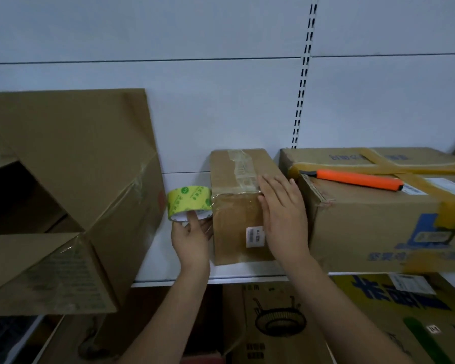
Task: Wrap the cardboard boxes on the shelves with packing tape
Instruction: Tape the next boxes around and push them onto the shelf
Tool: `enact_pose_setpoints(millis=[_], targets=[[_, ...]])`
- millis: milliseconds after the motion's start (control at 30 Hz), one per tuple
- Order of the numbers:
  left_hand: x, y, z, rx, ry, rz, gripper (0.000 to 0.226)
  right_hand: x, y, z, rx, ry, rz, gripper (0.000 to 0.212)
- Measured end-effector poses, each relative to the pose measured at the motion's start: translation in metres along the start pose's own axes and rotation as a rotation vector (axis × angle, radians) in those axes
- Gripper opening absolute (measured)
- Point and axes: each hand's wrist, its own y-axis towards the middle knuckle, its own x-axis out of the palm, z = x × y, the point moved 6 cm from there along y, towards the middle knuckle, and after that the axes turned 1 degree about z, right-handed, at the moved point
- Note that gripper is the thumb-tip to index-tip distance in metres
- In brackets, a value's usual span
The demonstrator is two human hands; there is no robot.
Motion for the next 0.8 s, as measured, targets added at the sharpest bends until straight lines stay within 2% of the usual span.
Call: enact_pose_setpoints(millis=[67,133,200,267,367,433,533,600,667,700,733,800], targets=[[0.003,0.001,0.004,-0.028,-0.047,-0.063,0.016,-0.008,0.005,-0.010,0.007,-0.075,0.028,0.041],[0.008,-0.003,0.004,-0.069,-0.080,-0.128,0.018,-0.006,0.009,-0.032,-0.036,-0.115,0.009,0.047],[0.011,-0.004,0.007,-0.105,-0.024,-0.199,0.020,0.009,0.007,-0.054,-0.176,-0.121,-0.069,0.052],[0.003,0.003,0.020,-0.054,0.114,-0.218,0.018,0.021,0.005,-0.060,-0.258,-0.128,-0.109,0.050],[-0.018,0.009,0.065,0.201,0.418,-0.280,0.070,0.023,0.007,-0.056,-0.245,-0.092,-0.134,0.046],[-0.019,-0.002,0.097,0.468,0.609,-0.398,0.088,0.018,0.009,-0.058,-0.250,-0.025,-0.210,0.049],[-0.001,-0.017,0.124,0.766,0.840,-0.494,0.073,-0.010,0.012,-0.062,-0.243,0.235,-0.279,0.058],[0.015,-0.008,0.123,0.786,0.974,-0.536,0.057,-0.048,0.025,-0.046,-0.162,0.315,-0.194,0.056],[0.026,0.003,0.117,0.739,1.043,-0.563,0.044,-0.087,0.039,-0.008,-0.072,0.144,-0.031,0.048],[0.029,0.006,0.116,0.732,1.031,-0.543,0.037,-0.097,0.047,0.018,-0.018,0.019,-0.023,0.045],[0.030,0.008,0.115,0.736,1.006,-0.517,0.029,-0.100,0.053,0.048,0.048,-0.101,-0.088,0.044],[0.030,0.005,0.115,0.728,0.953,-0.493,0.017,-0.094,0.053,0.103,0.234,-0.225,-0.367,0.046]])
